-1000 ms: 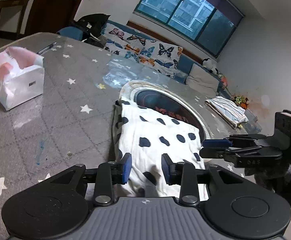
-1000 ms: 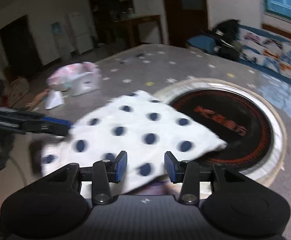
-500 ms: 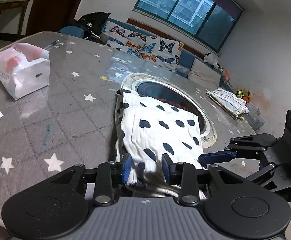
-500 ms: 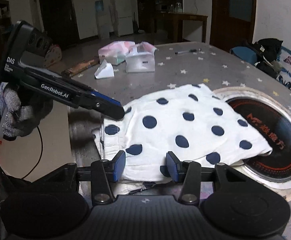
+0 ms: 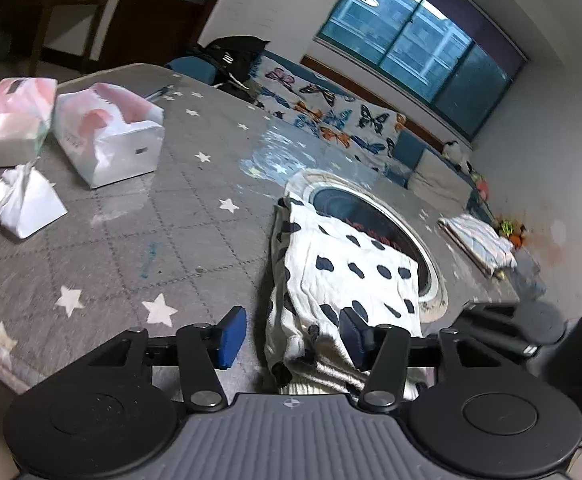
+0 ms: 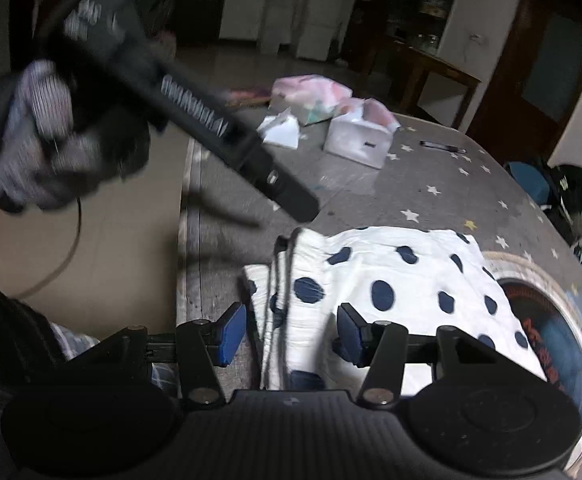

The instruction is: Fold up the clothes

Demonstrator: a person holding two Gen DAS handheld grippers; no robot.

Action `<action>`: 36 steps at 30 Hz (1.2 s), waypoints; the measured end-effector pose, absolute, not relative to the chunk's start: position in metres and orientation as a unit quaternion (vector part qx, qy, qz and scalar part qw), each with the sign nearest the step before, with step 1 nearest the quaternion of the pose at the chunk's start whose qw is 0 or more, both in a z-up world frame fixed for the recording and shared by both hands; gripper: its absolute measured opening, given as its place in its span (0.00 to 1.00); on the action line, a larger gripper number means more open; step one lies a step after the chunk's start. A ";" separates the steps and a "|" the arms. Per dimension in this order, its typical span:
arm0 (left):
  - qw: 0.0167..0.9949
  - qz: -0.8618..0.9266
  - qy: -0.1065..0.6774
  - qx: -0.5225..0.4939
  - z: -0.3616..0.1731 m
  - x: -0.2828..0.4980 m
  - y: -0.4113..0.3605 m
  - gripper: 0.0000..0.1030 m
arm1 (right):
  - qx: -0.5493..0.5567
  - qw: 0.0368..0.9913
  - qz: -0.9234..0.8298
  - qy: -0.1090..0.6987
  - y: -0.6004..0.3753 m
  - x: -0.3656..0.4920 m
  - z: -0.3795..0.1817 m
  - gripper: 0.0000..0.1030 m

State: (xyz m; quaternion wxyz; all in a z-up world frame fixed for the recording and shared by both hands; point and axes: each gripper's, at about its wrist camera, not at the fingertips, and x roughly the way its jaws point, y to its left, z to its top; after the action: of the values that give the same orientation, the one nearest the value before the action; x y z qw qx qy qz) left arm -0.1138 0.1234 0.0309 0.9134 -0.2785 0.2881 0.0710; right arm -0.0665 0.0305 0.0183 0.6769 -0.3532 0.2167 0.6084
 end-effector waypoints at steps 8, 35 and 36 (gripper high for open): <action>0.897 0.093 0.284 -0.325 0.025 -0.127 0.132 0.61 | -0.425 0.681 0.571 0.171 0.042 -0.088 -0.004 0.47; 0.821 -0.002 0.228 -0.524 -0.027 -0.123 0.120 0.78 | -0.211 0.729 0.585 0.287 0.019 -0.025 0.027 0.21; 0.822 -0.005 0.229 -0.521 -0.027 -0.119 0.119 0.79 | -0.209 0.728 0.585 0.288 0.019 -0.024 0.026 0.21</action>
State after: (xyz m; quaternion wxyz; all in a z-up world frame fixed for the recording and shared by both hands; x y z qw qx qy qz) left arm -0.1192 0.1187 -0.0267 0.8220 -0.5215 0.2290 -0.0047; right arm -0.0244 0.0195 0.0261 0.7285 -0.2088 0.2879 0.5855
